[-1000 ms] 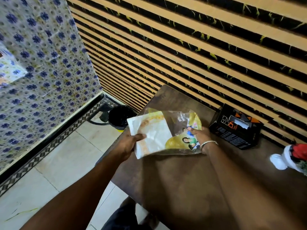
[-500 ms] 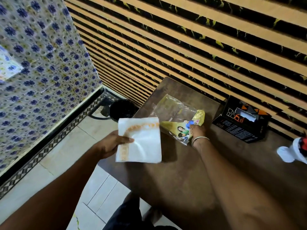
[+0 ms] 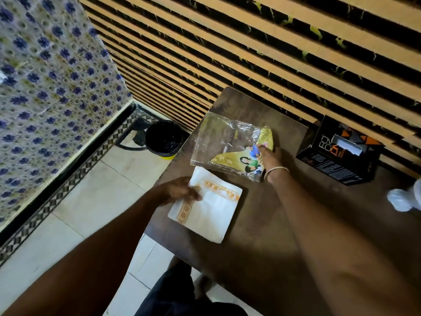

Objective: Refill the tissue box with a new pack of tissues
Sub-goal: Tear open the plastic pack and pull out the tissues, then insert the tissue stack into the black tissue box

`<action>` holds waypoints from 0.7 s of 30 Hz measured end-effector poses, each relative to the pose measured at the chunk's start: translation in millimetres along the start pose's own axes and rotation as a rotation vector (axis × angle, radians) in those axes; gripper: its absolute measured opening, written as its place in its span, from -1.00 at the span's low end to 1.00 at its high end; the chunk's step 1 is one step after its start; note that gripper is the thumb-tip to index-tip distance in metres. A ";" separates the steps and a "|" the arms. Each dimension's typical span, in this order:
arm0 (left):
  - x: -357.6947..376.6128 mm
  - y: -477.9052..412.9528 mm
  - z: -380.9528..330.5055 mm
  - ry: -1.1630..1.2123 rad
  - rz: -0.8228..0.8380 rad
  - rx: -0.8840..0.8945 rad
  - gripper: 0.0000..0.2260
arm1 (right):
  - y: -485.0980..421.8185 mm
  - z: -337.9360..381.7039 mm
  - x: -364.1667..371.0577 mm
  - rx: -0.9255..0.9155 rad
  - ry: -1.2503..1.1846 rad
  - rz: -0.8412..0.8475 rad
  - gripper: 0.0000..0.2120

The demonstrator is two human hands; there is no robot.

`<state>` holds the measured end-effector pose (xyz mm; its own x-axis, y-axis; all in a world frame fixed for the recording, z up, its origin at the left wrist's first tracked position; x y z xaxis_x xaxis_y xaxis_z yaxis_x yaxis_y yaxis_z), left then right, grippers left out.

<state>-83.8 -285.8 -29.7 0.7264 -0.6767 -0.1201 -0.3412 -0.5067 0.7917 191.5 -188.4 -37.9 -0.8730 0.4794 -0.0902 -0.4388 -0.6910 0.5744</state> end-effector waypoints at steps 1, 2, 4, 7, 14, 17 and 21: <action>-1.1 -0.6 -2.2 -0.038 -0.045 0.015 -0.58 | 4.6 -0.4 -3.7 -0.024 0.057 -0.064 -0.22; -3.0 -0.4 -4.1 -0.090 -0.118 0.033 -0.61 | 14.2 -2.9 -6.8 -0.042 0.124 -0.108 -0.04; -8.7 -0.3 -5.6 -0.224 -0.330 0.045 -0.68 | 40.3 -12.8 -15.0 -0.036 0.262 -0.135 -0.07; -12.1 2.5 -6.2 -0.425 -0.553 0.014 -0.69 | 85.0 -67.4 -22.8 0.089 0.329 -0.133 -0.27; 25.7 5.6 -9.7 -0.665 -0.606 -0.166 -0.52 | 115.2 -170.8 2.6 0.352 0.235 0.040 -0.01; 40.1 2.5 -5.6 -0.624 -0.595 -0.230 -0.49 | 104.4 -193.2 10.1 0.341 0.219 0.080 -0.06; 39.6 6.8 -7.3 -0.574 -0.612 -0.207 -0.50 | 64.2 -230.2 13.7 0.323 0.180 0.094 -0.14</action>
<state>-53.0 -312.2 -24.7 0.3137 -0.5099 -0.8010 0.1681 -0.8004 0.5754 102.3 -350.7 -189.6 -0.9422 0.2998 -0.1497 -0.2904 -0.5078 0.8110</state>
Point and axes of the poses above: each hand's wrist, its own y-axis away from the middle knuckle, its own x-axis out of the palm, z = x × y, the point moved 2 cm from there along -y, towards the middle knuckle, and after that the axes turned 14 degrees about -y, right-handed, at the moved point
